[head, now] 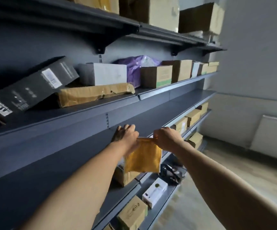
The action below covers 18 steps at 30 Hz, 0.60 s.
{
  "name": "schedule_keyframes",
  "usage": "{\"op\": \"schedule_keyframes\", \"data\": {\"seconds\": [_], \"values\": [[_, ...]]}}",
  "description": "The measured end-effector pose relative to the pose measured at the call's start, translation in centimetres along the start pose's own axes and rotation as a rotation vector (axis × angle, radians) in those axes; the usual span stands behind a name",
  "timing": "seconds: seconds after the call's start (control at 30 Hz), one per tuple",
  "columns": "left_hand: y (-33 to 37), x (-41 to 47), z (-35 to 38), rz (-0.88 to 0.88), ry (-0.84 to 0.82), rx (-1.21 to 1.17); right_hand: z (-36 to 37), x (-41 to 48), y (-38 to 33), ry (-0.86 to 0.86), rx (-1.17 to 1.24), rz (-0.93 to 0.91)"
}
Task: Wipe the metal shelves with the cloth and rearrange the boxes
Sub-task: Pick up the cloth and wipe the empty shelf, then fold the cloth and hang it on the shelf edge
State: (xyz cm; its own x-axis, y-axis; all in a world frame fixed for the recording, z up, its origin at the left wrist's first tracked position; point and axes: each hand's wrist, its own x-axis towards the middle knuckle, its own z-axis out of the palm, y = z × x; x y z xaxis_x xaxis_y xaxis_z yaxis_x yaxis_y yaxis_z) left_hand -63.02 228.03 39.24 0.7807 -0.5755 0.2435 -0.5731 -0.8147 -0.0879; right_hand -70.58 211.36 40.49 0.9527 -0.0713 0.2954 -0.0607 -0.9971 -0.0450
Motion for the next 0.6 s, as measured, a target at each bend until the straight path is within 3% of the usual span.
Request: {"op": "schedule_keyframes", "data": {"seconds": [0.3, 0.6], "values": [[17.4, 12.3, 1.9, 0.279, -0.098, -0.303, -1.6, -3.3, 18.4, 0.045, -0.074, 0.469], [26.9, 29.4, 4.9, 0.491, -0.056, -0.335, -0.9, 2.7, 34.2, 0.063, -0.13, 0.657]]}}
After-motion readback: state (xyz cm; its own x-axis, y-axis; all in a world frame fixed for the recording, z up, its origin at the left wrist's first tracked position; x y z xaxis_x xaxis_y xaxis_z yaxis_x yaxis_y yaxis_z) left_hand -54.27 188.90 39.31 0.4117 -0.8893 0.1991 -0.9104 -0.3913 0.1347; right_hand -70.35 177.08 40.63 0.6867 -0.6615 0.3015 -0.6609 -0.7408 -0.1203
